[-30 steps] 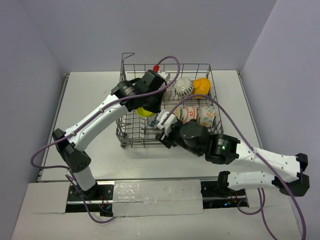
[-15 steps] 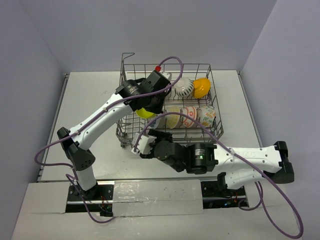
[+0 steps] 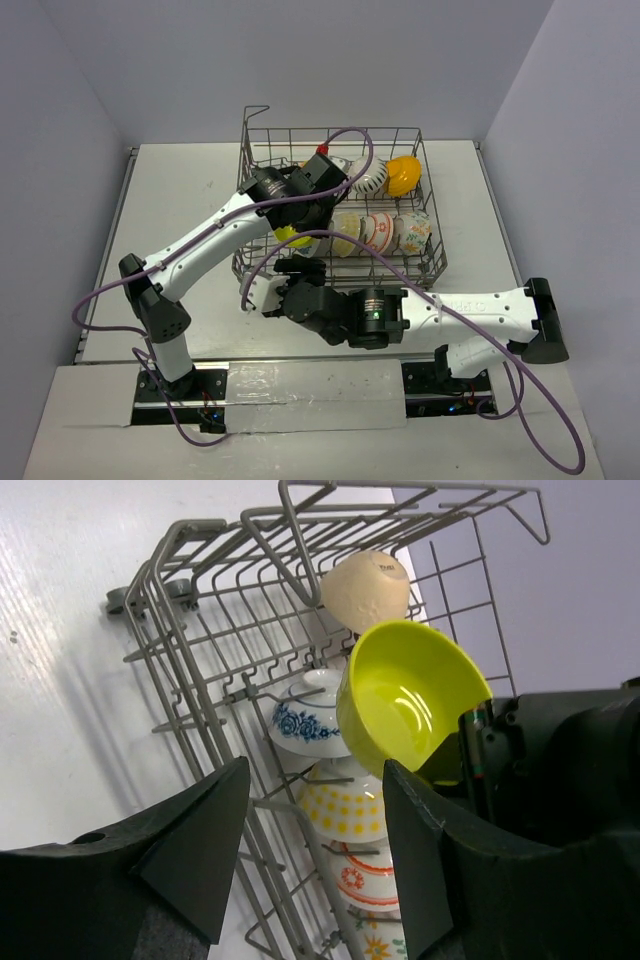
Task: Load the bowls into the dish rack
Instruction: Pass from the left arm to the right
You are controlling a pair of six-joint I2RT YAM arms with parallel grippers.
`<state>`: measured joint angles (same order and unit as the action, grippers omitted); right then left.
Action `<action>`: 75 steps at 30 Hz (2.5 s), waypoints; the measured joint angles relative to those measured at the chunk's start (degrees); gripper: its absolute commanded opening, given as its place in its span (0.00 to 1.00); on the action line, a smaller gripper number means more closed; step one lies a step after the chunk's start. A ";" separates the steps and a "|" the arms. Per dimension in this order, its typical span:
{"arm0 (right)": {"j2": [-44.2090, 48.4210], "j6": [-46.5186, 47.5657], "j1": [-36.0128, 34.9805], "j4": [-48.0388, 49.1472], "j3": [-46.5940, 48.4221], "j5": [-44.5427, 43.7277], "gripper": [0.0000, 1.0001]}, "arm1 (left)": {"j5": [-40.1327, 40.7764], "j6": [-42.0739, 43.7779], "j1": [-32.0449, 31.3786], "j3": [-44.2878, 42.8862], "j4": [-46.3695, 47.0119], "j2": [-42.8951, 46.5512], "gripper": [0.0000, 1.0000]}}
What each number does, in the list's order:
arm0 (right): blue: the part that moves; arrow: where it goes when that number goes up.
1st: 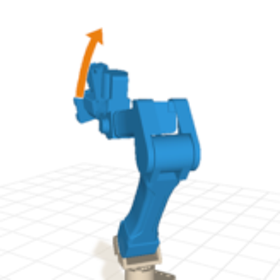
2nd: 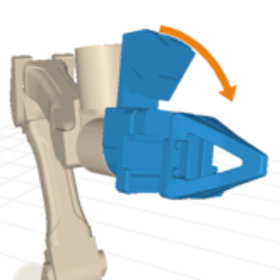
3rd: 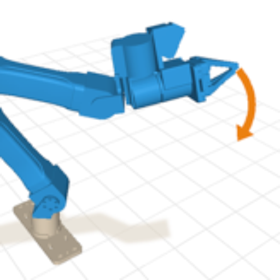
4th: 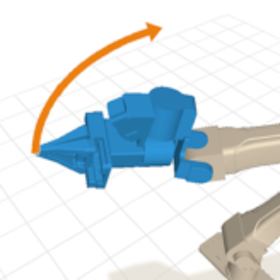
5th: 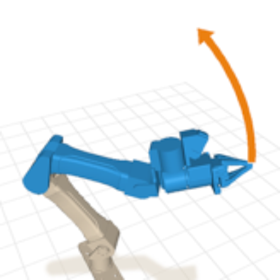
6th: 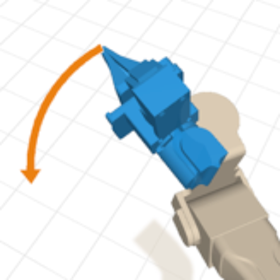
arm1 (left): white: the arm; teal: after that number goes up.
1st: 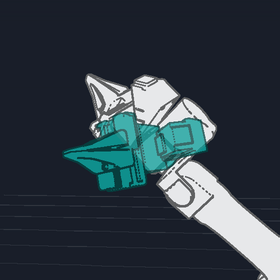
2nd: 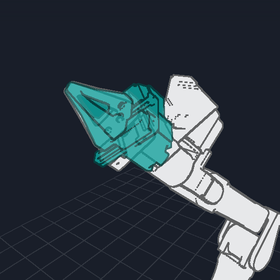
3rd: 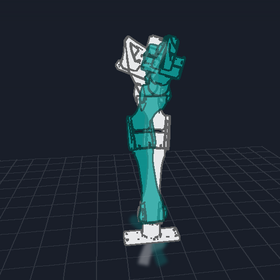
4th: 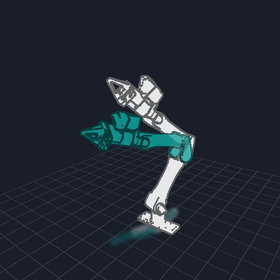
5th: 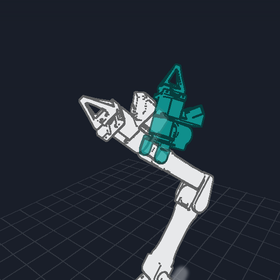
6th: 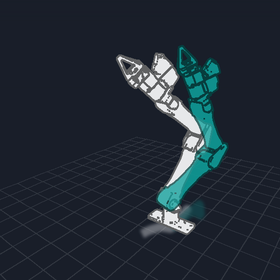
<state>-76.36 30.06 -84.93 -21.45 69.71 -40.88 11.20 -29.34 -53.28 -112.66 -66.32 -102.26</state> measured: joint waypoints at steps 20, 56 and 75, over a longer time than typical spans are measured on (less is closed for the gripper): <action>-5.25 0.46 7.39 1.81 1.44 4.04 0.61 | 0.13 -0.79 -1.57 2.60 -0.42 4.44 0.00; -8.41 -1.44 10.60 2.89 3.17 5.73 0.54 | 1.18 -1.38 -2.16 4.98 1.05 5.46 0.00; -9.77 -0.63 10.88 2.84 4.61 5.57 0.03 | 2.19 -0.87 -2.58 4.96 0.31 5.49 0.00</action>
<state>-86.13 29.43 -74.04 -18.61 74.32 -35.31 13.39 -30.22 -55.86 -107.70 -66.02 -96.77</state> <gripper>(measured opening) 0.296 0.064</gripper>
